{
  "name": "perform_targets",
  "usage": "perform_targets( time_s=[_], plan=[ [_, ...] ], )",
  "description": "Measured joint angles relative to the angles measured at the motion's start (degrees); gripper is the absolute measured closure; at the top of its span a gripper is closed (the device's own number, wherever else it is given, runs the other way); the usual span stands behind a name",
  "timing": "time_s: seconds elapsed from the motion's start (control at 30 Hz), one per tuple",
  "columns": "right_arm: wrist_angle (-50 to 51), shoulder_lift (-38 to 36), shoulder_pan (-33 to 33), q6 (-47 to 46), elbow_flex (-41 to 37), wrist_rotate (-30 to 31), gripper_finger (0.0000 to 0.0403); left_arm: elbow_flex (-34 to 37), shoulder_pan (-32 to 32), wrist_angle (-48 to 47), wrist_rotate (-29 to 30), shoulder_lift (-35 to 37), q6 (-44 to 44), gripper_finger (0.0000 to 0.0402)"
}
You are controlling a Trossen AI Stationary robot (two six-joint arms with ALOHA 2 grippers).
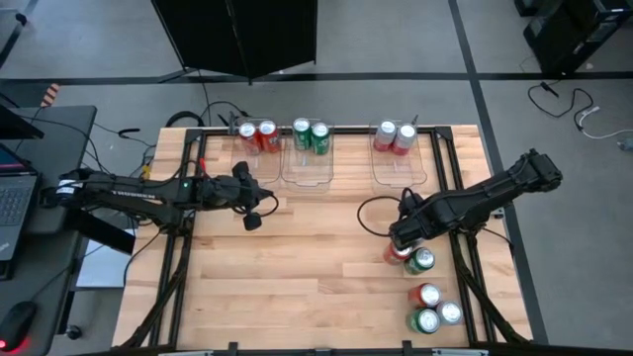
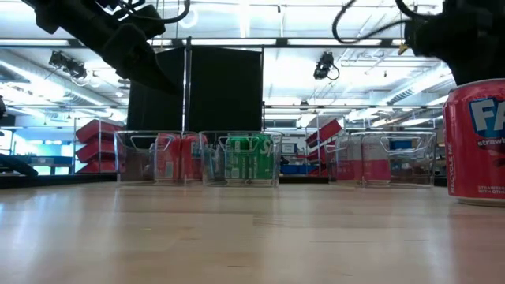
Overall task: Sort soda cans
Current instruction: Put the top pink white soda can into the right transparent bin
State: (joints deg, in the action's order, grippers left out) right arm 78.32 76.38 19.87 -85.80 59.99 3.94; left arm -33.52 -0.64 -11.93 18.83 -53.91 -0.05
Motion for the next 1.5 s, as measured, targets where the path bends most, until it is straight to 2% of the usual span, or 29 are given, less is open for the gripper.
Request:
perform_targets(
  time_s=[0.2,0.43,0.7,1.17,1.27,1.37,1.5],
  plan=[
    [-0.3,0.1,0.0,-0.1,-2.4,-0.5,0.0088,0.0,0.0,0.0,0.0,0.0,0.0,0.0401],
    [-6.9,0.2,0.0,1.9,-3.0,-0.7,0.0103,0.0,0.0,0.1,0.0,0.0,-0.1,0.0401],
    [-9.6,0.2,-0.4,6.2,-1.1,4.7,0.0106,0.0,0.0,0.3,0.0,0.0,-0.1,0.0401],
    [-16.5,0.4,-3.2,46.0,-1.5,11.8,0.0129,0.0,0.0,-1.1,0.0,0.0,1.3,0.0401],
    [-19.7,0.4,-4.7,49.7,-3.6,10.6,0.0131,0.0,0.0,-2.1,0.0,0.0,1.2,0.0401],
    [-22.5,0.4,-5.8,49.8,-6.2,6.5,0.0131,0.0,0.0,-3.0,0.0,0.0,1.1,0.0401],
    [-22.9,0.4,-4.9,49.4,-7.2,5.6,0.0132,0.0,0.0,-3.2,0.0,0.0,1.0,0.0401]
  ],
)
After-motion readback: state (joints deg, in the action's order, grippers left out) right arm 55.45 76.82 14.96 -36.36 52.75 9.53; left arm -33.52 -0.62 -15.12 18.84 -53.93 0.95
